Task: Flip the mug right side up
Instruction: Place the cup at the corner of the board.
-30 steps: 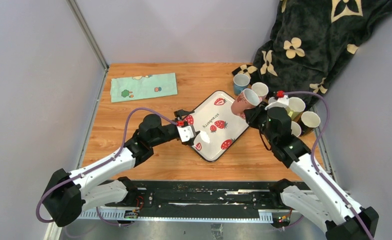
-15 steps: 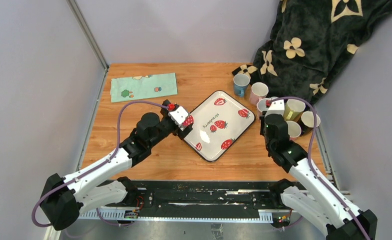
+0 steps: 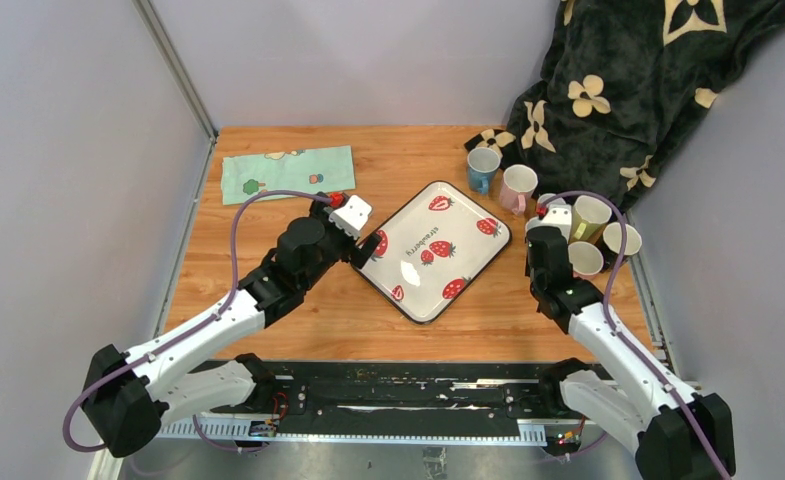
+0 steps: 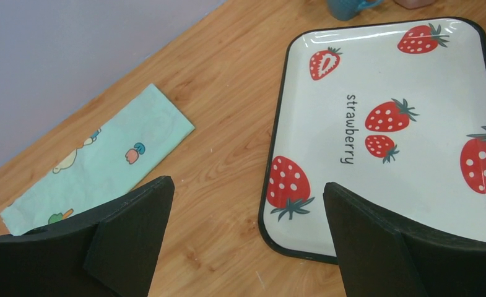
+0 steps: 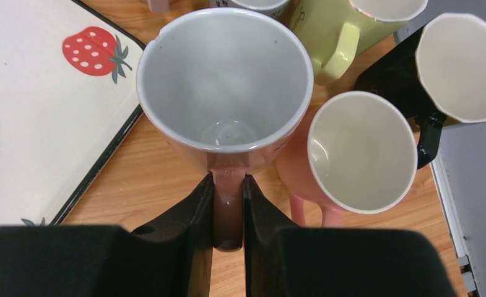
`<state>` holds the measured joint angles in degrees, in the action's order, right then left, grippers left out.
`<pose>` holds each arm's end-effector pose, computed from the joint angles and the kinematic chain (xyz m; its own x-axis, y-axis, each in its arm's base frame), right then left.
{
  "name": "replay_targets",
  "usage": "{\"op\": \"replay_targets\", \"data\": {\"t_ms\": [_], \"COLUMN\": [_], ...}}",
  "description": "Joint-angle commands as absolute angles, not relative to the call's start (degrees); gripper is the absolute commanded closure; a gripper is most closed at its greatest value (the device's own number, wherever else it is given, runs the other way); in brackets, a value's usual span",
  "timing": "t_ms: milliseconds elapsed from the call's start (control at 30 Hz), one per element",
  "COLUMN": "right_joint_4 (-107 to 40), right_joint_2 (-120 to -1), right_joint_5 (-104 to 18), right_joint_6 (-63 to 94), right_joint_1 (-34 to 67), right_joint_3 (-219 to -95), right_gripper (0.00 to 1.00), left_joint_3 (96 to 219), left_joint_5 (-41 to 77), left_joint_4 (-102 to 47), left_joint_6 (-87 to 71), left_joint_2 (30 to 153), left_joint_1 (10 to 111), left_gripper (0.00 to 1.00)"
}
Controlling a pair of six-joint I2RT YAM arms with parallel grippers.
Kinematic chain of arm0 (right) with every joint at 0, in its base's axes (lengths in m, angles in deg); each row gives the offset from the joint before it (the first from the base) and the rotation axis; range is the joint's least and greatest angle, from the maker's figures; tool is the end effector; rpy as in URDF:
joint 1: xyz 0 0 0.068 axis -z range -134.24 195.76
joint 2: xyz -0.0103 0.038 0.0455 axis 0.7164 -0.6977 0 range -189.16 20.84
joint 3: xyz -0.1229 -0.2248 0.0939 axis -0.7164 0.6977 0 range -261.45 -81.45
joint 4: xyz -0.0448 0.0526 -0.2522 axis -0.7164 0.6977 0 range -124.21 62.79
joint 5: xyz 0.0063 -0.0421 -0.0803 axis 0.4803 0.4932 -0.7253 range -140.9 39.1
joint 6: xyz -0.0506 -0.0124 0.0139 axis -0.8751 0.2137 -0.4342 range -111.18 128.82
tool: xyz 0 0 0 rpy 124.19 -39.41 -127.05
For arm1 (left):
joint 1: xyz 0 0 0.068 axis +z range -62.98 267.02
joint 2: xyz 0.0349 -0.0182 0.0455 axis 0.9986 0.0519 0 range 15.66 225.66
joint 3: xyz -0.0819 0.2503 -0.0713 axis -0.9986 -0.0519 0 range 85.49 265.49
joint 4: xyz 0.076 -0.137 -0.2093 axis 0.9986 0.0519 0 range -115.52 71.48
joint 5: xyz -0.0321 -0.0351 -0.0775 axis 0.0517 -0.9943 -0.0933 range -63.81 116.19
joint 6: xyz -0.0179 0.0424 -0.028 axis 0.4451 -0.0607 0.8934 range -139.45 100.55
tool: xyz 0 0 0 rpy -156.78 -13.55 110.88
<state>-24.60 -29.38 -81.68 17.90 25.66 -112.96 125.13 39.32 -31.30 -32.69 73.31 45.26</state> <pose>0.1888 0.0497 0.2450 -0.4197 -0.0091 -0.9076 0.1966 0.9753 -0.1007 0.1817 -0.1514 0.2948 -0.0432 0.3375 -0.9403 0.5065 0.8187 0.2706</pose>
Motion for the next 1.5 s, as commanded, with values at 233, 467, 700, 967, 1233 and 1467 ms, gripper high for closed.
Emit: {"op": "replay_targets", "data": {"t_ms": [233,467,700,967,1233,1467], "right_joint_4": [-33.7,-37.1,-34.9,-27.8,-24.8,-21.3], "right_joint_2": [-31.8,-33.5,-35.2,-35.7,-34.5,-32.3], "right_joint_5": [-79.4,-77.7,-77.6,-76.9,-76.5,-76.6], "right_joint_6": [24.8,25.1,25.9,28.3,28.7,29.2], "right_joint_1": [30.1,31.2,31.5,31.6,31.6,31.6], "right_joint_3": [-109.0,-106.9,-107.4,-109.7,-110.6,-112.2], "right_gripper": [1.00,1.00,0.87,0.71,0.66,0.58], "left_joint_3": [123.5,123.1,122.8,123.0,122.9,123.0], "left_joint_5": [36.9,36.1,33.3,33.4,33.3,34.2], "left_joint_4": [-34.9,-35.3,-35.6,-35.6,-35.7,-35.6], "left_joint_6": [-34.8,-35.2,-35.2,-35.3,-35.6,-34.7], "left_joint_2": [71.7,71.6,71.6,72.0,72.0,72.2], "left_joint_1": [45.2,45.2,45.2,45.2,45.2,45.2], "left_gripper": [0.00,0.00,0.00,0.00,0.00,0.00]}}
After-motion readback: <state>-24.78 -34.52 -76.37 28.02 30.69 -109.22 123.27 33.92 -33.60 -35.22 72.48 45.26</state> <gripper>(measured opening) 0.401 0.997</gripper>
